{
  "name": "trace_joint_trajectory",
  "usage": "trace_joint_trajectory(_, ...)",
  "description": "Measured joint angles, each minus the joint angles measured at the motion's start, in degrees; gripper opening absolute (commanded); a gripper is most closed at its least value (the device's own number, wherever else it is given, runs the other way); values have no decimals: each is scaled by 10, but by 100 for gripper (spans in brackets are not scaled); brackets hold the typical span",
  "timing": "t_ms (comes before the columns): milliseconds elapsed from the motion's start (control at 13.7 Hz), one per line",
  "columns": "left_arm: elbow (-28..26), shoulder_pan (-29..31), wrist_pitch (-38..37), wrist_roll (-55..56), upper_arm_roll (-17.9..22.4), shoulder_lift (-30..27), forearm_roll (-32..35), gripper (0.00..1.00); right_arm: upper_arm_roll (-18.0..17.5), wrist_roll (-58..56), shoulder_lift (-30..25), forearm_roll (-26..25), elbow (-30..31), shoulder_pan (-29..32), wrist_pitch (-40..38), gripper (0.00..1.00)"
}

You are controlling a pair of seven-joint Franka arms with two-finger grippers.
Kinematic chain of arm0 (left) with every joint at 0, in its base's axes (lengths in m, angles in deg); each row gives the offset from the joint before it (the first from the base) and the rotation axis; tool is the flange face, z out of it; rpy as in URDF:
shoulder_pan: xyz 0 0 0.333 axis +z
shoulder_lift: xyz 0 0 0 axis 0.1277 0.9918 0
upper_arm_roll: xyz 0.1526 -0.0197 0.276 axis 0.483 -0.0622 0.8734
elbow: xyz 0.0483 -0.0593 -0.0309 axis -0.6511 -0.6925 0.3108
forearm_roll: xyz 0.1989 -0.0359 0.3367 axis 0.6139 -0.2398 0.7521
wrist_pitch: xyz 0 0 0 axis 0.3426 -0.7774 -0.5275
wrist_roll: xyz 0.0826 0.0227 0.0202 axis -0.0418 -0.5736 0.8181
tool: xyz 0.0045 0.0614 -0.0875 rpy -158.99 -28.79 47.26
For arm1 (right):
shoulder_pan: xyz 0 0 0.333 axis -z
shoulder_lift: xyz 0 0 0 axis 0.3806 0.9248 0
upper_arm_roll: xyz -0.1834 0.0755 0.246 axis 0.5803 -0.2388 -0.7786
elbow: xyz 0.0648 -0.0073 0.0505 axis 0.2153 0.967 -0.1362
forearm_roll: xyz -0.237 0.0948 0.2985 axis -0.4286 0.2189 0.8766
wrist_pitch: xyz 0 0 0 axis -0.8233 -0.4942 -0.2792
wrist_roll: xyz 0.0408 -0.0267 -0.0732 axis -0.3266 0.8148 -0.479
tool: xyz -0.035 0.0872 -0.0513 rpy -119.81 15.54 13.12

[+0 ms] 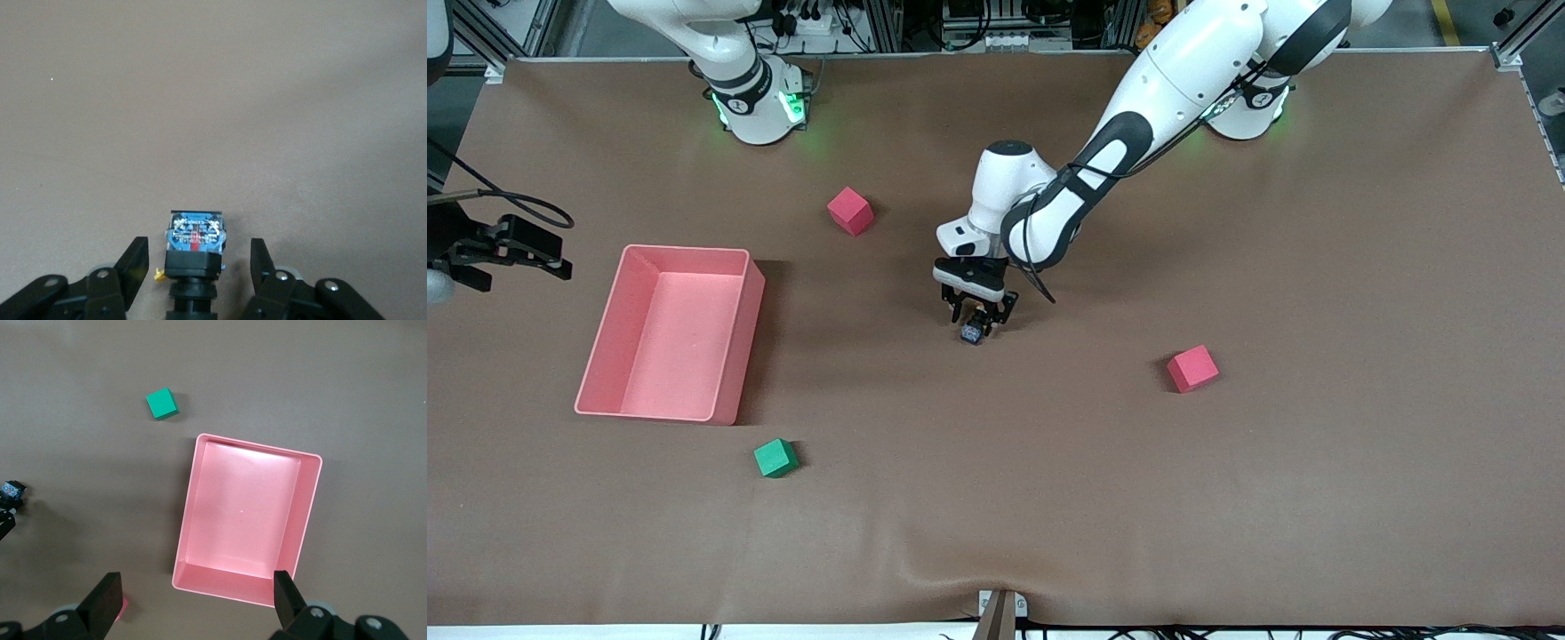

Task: Place and upright button with both arms

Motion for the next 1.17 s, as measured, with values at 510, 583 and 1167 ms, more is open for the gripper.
trace_joint_trajectory(510,9,1,18,0,3,13,14,66,1,0,0,0,-7,1,0,100)
trace_joint_trajectory(583,10,2,22,0,4,14,15,65,2,0,0,0,-7,1,0,100)
trace_joint_trajectory(1167,12,14,42,-4,6,15,24,57,2,-1,0,0,-8,10,0,100)
